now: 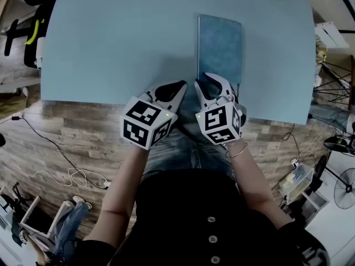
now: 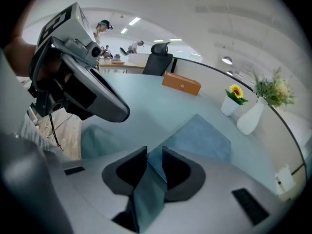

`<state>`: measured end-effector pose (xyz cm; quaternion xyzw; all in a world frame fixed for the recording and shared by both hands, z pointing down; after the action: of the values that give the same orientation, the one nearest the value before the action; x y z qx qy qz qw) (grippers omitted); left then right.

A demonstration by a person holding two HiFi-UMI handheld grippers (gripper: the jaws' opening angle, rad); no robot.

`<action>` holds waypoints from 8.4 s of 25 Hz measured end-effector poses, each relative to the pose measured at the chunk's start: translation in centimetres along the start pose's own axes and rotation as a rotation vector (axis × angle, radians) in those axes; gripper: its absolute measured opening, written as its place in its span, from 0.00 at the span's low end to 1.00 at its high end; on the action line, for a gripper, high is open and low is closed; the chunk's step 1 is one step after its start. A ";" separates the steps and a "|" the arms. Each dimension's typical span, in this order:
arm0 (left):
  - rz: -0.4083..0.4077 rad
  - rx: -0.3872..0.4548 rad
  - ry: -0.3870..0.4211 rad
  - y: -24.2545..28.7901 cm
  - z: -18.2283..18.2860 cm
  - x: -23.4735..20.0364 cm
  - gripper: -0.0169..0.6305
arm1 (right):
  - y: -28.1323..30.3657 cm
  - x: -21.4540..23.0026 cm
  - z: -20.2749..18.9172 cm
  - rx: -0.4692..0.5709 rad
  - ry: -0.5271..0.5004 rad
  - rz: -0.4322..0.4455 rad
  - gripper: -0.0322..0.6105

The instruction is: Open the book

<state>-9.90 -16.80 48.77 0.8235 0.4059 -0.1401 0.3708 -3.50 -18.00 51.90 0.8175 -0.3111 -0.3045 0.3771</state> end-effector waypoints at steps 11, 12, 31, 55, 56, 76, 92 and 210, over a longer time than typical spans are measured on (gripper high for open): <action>-0.030 0.003 -0.005 0.0 0.2 0.0 0.05 | -0.3 -0.2 0.1 -0.007 0.031 0.012 0.10; -0.033 0.006 -0.006 -0.1 0.3 0.0 0.05 | -0.3 -0.2 0.1 -0.008 0.035 0.005 0.10; -0.051 0.014 0.025 0.4 2.2 1.0 0.05 | -4.0 2.4 1.6 0.081 0.242 0.087 0.07; -0.011 0.062 0.058 2.4 4.4 5.2 0.05 | -11.1 8.2 0.8 0.266 0.406 0.087 0.06; -0.011 0.062 0.061 2.5 4.5 5.4 0.05 | -11.3 8.4 0.7 0.270 0.412 0.083 0.06; -0.046 0.056 0.117 5.8 6.4 8.3 0.05 | -14.5 13.4 -3.9 0.305 0.549 -0.003 0.06; -0.052 -0.011 0.152 9.6 6.8 11.0 0.05 | -14.6 17.1 -10.1 0.266 0.650 -0.028 0.06; 0.162 0.150 0.170 9.9 10.6 12.4 0.05 | -16.1 21.2 -5.6 0.497 0.431 0.057 0.12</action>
<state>6.34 -21.36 39.82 0.8878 0.3566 -0.0694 0.2824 18.31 -22.87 36.28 0.9212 -0.3116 -0.0285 0.2314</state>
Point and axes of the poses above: the fingertips, and each gripper's own axes: y forward along the fingers, x to its right, z out of its top, the point moved 2 cm from there along -y, backward along the fingers, and after that the axes turned 4 degrees about -x, right-handed, at the moved point
